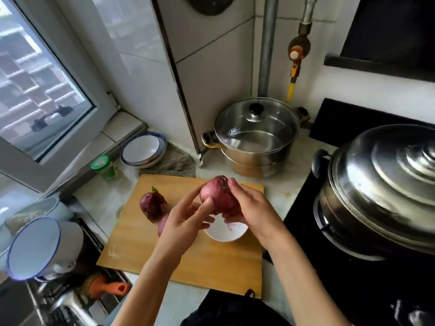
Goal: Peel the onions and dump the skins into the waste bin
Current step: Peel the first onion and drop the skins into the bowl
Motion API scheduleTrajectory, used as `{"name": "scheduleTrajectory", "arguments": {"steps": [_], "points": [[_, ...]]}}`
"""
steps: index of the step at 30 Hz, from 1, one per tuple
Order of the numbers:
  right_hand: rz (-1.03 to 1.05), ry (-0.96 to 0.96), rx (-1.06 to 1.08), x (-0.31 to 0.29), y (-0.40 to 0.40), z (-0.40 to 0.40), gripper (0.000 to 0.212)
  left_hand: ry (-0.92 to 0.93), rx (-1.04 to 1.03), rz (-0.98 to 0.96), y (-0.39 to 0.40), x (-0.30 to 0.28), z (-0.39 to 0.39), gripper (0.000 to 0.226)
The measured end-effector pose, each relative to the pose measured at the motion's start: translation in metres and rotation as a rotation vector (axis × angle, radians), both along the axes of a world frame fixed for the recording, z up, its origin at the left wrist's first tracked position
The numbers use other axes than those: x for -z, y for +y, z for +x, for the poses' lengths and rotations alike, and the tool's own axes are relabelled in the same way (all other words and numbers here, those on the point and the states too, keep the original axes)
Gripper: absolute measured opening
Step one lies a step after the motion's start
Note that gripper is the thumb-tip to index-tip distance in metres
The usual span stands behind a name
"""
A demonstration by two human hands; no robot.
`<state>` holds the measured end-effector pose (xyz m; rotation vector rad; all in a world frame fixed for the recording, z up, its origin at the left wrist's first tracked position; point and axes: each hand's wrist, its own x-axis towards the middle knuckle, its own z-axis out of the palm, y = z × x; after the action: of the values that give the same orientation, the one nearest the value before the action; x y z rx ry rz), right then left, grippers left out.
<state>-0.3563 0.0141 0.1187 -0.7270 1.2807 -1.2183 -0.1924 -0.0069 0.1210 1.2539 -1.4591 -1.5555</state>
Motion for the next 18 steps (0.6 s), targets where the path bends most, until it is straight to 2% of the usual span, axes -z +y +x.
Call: {"name": "scheduleTrajectory", "arguments": {"steps": [3, 5, 8, 13, 18], "points": [[0.0, 0.09, -0.031, 0.01, 0.001, 0.0, 0.054, -0.043, 0.004, 0.007, -0.008, 0.007, 0.004, 0.053], [-0.061, 0.146, -0.085, 0.012, 0.003, 0.0, 0.056, 0.01, -0.028, 0.064, -0.016, 0.009, 0.005, 0.054], [-0.145, 0.263, -0.101, 0.016, 0.005, -0.002, 0.044, 0.058, -0.046, 0.156, -0.027, 0.009, -0.001, 0.063], [-0.189, 0.474, 0.002, 0.028, 0.009, 0.0, 0.031, 0.121, -0.059, 0.183, -0.03, 0.019, -0.01, 0.058], [-0.225, 0.443, 0.105, 0.037, 0.005, 0.008, 0.054, 0.143, 0.018, 0.152, -0.032, 0.023, -0.01, 0.047]]}}
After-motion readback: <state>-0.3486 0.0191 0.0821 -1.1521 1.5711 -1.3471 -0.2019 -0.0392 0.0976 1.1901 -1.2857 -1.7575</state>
